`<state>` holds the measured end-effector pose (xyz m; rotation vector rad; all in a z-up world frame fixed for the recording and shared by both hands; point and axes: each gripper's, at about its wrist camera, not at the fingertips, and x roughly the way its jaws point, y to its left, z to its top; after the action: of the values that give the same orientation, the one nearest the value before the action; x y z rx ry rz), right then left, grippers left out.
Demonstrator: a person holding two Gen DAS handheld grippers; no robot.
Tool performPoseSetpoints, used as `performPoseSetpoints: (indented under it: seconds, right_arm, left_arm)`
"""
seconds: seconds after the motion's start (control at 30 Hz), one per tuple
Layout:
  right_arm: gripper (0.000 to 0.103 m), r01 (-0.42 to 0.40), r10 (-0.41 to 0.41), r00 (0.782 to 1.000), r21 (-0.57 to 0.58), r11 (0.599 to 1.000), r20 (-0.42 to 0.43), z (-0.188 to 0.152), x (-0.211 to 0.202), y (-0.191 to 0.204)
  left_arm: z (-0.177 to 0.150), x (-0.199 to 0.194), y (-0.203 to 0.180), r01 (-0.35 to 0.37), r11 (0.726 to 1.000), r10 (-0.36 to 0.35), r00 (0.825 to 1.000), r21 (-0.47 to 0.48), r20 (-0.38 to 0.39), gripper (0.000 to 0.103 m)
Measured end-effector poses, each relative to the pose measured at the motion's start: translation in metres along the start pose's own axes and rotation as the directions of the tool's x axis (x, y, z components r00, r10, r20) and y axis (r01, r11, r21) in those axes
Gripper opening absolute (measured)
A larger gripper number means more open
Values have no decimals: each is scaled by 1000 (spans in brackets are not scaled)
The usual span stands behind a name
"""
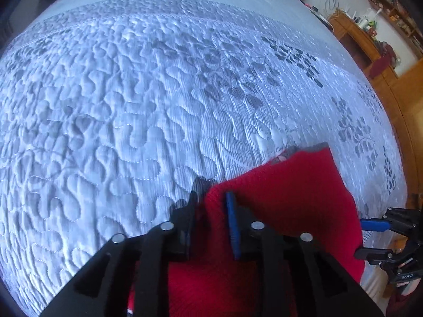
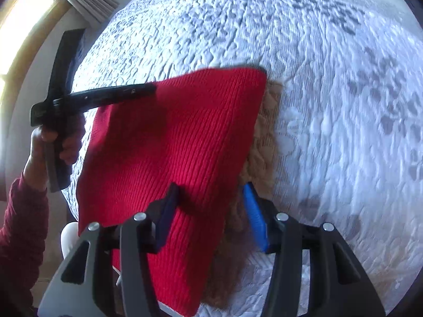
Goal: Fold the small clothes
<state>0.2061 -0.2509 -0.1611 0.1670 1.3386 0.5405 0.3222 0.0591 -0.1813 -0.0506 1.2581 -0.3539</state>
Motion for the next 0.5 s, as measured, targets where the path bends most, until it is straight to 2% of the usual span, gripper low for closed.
performPoseSetpoints:
  seconds: [0.07, 0.13, 0.2, 0.27, 0.33, 0.37, 0.4, 0.47, 0.5]
  right_arm:
    - [51, 22, -22, 1000, -4, 1000, 16, 7, -6, -3]
    - [51, 24, -24, 1000, 17, 1000, 19, 18, -8, -10]
    - [51, -1, 0, 1000, 45, 999, 12, 32, -4, -17]
    - [51, -17, 17, 1000, 72, 997, 2, 42, 3, -22]
    - [51, -35, 36, 999, 118, 992, -10, 54, 15, -31]
    - [51, -43, 47, 999, 138, 989, -20, 60, 22, -36]
    - [48, -57, 64, 997, 165, 985, -38, 66, 32, -41]
    - [16, -94, 105, 993, 184, 978, -54, 71, 43, -44]
    - [14, -112, 125, 990, 188, 976, -59, 72, 45, -44]
  left_arm:
    - [-6, -20, 0, -31, 1000, 30, 999, 7, 42, 37]
    - [-17, -34, 1, -93, 996, 93, 995, 4, 45, 47]
    - [-28, -40, 3, -165, 986, 164, 986, 8, 36, 49]
    - [-39, -43, 7, -243, 970, 243, 969, 5, 41, 52]
    - [-44, -42, 16, -292, 956, 292, 955, -8, 39, 56]
    - [-46, -40, 21, -297, 955, 297, 954, -29, 27, 60]
    - [-47, -38, 26, -294, 955, 295, 955, -46, 15, 61]
    - [-49, -34, 31, -270, 960, 271, 963, -78, 0, 60]
    - [-50, -33, 31, -260, 962, 260, 965, -79, 0, 57]
